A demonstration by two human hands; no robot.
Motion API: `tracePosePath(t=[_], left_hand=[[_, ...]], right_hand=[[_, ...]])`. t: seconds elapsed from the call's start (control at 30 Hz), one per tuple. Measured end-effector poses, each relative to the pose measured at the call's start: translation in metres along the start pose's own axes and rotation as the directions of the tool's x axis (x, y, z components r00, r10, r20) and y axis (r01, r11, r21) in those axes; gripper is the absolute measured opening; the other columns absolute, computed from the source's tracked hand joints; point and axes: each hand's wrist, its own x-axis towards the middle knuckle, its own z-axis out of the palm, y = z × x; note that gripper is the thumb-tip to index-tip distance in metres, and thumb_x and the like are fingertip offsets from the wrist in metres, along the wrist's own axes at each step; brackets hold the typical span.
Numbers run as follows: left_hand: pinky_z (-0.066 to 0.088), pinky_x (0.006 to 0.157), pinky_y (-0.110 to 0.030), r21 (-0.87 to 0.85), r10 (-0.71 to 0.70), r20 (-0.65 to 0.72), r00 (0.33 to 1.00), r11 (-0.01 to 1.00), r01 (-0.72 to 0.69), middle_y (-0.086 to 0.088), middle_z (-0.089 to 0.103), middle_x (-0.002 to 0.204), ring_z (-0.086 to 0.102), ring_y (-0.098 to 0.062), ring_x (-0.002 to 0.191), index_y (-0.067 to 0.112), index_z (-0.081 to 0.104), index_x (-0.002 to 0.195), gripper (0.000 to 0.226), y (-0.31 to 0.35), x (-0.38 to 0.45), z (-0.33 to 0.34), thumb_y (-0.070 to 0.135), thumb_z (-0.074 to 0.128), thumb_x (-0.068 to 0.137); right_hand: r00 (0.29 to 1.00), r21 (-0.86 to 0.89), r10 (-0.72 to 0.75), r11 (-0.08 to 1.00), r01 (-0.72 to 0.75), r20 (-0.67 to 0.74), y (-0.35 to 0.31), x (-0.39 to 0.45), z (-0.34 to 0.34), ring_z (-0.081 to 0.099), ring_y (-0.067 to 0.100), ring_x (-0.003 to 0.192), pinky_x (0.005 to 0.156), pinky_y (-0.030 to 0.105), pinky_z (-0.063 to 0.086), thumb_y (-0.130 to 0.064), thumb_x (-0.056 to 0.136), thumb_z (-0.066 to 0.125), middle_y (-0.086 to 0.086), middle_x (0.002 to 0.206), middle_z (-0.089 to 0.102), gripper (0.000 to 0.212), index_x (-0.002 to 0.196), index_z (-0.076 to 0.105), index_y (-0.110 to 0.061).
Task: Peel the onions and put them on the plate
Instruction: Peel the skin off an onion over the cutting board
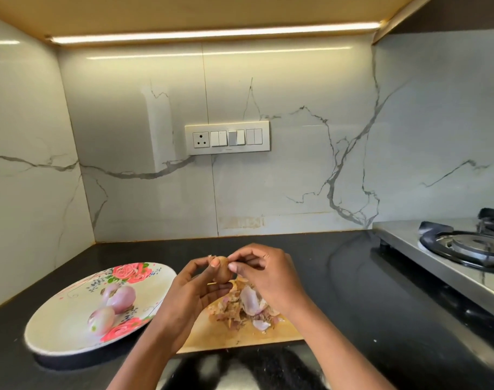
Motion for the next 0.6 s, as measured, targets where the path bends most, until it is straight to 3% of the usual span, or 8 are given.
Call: tracePosePath(t=[0.2,0.33,0.6], left_hand=[[0.056,0.085,-0.039,0.011,-0.002,-0.031,1.0,1.0,0.002,-0.02,0.075,0.098,0.074,-0.029,0.085,0.002,0.066,0.113,0.043,-0.0026,0.0038,-0.0014,0.033,0.064,0.083],[0.056,0.086,-0.039,0.02,-0.005,-0.022,1.0,1.0,0.005,-0.02,0.075,0.096,0.073,-0.026,0.083,0.001,0.068,0.11,0.044,-0.0033,0.0036,-0.0012,0.036,0.063,0.084],[0.057,0.086,-0.032,0.07,0.007,0.024,1.0,0.998,-0.009,-0.015,0.076,0.108,0.073,-0.024,0.097,0.008,0.072,0.116,0.036,-0.0004,-0.0008,0.0,0.031,0.064,0.088]], right_hand=[[0.999,0.023,-0.004,1.0,0.003,0.033,-0.0027,0.0,-0.0007,0.073,0.004,0.092,0.088,0.025,0.059,-0.01,0.083,0.082,-0.008,0.095,0.077,0.024,0.102,0.076,-0.024],[1.0,0.036,0.007,0.999,-0.008,0.02,-0.0051,-0.0002,-0.0024,0.073,0.003,0.087,0.08,0.019,0.058,-0.01,0.082,0.083,-0.007,0.09,0.078,0.022,0.1,0.075,-0.022],[1.0,-0.03,0.012,0.999,-0.011,0.029,-0.0037,-0.0016,-0.0004,0.069,0.003,0.089,0.077,0.014,0.052,-0.014,0.091,0.074,-0.008,0.091,0.074,0.016,0.098,0.067,-0.026]])
